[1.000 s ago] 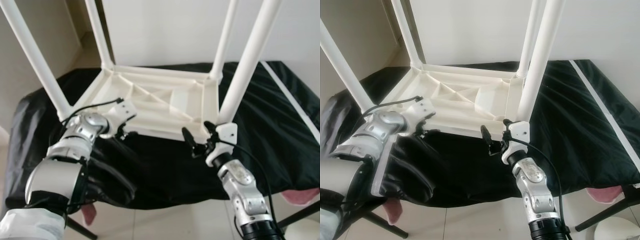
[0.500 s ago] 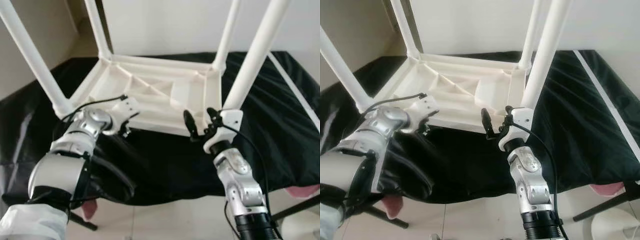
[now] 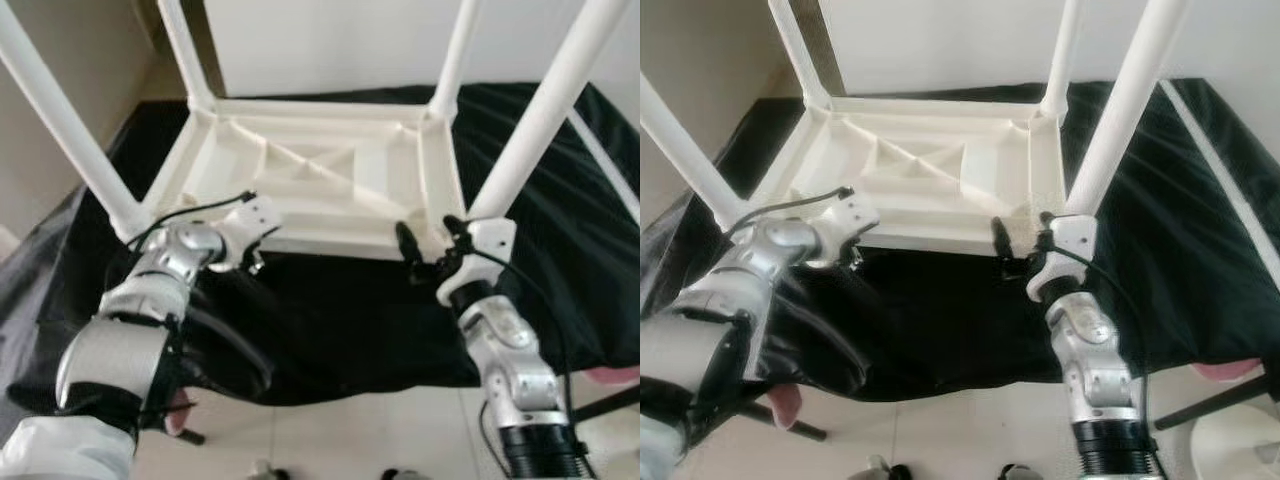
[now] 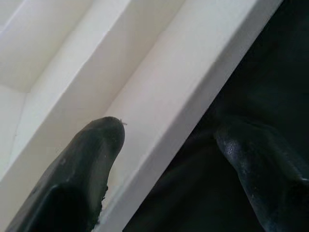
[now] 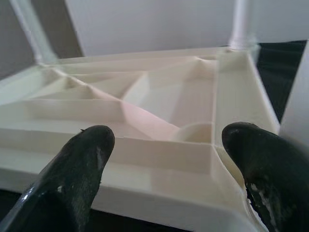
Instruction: Building children table
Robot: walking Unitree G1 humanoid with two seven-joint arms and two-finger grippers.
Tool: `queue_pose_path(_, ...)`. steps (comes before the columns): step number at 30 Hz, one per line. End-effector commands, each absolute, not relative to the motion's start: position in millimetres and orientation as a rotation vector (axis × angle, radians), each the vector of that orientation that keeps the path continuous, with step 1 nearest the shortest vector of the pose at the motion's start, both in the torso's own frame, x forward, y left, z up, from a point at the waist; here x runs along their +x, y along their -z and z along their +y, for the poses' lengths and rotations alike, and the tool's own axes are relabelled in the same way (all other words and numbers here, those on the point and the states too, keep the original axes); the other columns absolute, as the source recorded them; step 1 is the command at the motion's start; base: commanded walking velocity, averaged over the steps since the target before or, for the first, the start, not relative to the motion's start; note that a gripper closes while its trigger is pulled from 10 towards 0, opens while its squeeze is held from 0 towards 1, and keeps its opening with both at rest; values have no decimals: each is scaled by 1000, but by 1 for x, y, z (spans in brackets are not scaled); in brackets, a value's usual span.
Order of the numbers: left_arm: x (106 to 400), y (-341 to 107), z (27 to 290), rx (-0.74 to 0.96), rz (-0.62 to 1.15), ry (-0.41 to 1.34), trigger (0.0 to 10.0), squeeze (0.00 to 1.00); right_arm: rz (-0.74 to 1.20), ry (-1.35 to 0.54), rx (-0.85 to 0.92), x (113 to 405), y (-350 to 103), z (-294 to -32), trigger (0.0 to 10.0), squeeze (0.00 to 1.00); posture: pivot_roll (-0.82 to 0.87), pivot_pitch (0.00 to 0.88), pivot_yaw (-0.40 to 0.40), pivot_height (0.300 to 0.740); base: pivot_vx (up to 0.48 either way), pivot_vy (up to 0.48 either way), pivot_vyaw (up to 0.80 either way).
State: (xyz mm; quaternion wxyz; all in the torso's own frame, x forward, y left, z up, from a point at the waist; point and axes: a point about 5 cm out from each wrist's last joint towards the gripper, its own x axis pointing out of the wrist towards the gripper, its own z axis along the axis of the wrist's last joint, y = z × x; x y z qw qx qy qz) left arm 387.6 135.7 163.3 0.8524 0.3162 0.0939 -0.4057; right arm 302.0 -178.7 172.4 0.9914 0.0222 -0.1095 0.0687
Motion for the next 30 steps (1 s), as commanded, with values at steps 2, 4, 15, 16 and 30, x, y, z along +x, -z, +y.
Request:
queue_pose_path(2, 360, -163, 102, 539, 124, 1223, 10000, 0, -195, -55, 35, 304, -165, -203, 10000, 0, -108, 140, 118, 740, 0, 0, 0)
queue_pose_path(4, 350, -168, 92, 511, 70, 1299, 10000, 0, -194, -40, 25, 305, -165, -208, 10000, 0, -105, 137, 121, 740, 0, 0, 0)
queue_pose_path(15, 320, -180, 30, 241, -104, 1293, 10000, 0, -192, 10, 10, 311, -161, -223, 10000, 0, -80, 106, 127, 740, 0, 0, 0)
queue_pose_path(16, 319, -183, 31, 199, -116, 1271, 10000, 0, -192, -2, 13, 312, -160, -220, 10000, 0, -75, 102, 121, 740, 0, 0, 0)
queue_pose_path(30, 290, -179, 108, 122, -64, 1095, 10000, 0, -183, -141, 68, 336, -156, -169, 10000, 0, 14, 68, 28, 740, 0, 0, 0)
